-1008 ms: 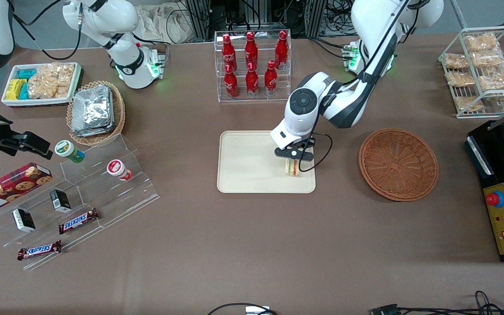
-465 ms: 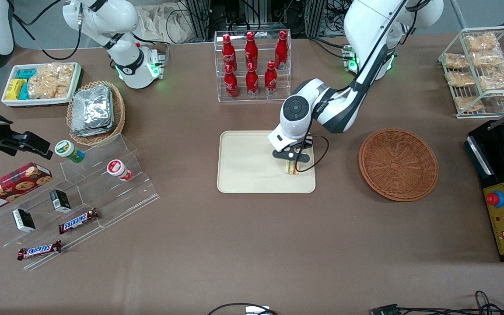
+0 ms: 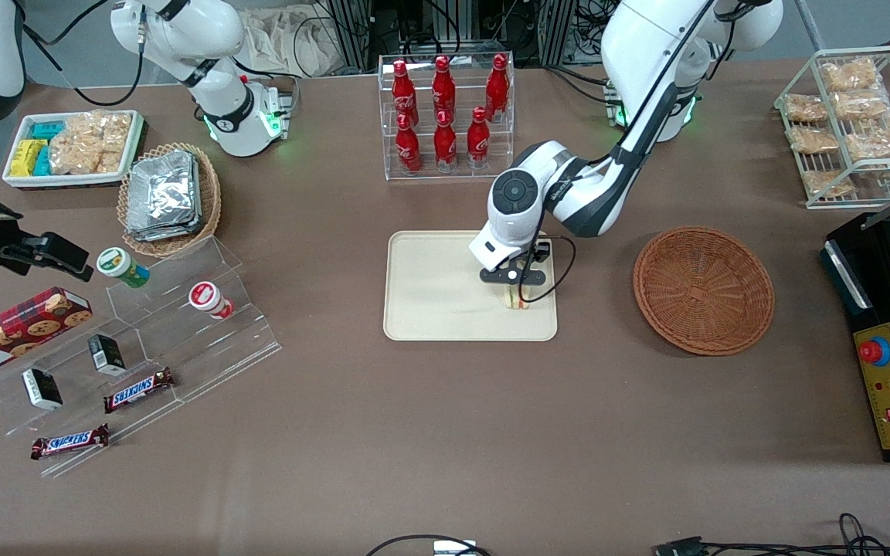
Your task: Place sandwich from basket to tray
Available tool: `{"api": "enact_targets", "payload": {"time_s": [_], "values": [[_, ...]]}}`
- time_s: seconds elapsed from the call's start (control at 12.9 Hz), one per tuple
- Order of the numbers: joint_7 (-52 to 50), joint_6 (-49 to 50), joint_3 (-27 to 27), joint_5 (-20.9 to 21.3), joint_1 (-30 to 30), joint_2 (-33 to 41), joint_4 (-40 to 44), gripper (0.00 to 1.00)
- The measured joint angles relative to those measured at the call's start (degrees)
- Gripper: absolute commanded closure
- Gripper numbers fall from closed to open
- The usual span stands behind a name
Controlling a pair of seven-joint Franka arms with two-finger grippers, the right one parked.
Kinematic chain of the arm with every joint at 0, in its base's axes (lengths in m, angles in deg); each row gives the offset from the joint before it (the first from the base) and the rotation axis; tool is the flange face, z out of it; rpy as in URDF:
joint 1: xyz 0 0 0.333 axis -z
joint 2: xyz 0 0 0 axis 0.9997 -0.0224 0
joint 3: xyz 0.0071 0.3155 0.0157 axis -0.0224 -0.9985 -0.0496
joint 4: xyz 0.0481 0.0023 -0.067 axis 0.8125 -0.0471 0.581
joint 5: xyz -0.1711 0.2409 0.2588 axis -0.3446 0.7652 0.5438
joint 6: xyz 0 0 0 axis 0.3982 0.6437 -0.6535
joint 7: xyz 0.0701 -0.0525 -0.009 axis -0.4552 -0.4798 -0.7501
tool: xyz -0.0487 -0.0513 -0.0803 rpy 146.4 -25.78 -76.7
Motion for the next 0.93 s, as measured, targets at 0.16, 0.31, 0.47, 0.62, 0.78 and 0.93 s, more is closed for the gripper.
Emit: {"api": "enact_targets", "payload": {"time_s": [0.16, 0.31, 0.47, 0.62, 0.78, 0.93], "values": [[-2.3, 0.0, -0.4, 0.0, 0.0, -0.1, 1.0, 0.00], [-4.3, 1.5, -1.1, -0.1, -0.3, 0.2, 3.5, 0.00], [-6.8, 7.5, -1.4, -0.1, -1.5, 0.7, 7.9, 0.00], [-7.6, 12.4, -1.6, -0.1, -3.4, 1.4, 12.8, 0.00], [-7.6, 15.7, -1.7, 0.0, -6.1, 2.6, 15.9, 0.00], [-7.1, 17.3, -1.9, 0.1, -9.3, 4.5, 16.5, 0.00]]}}
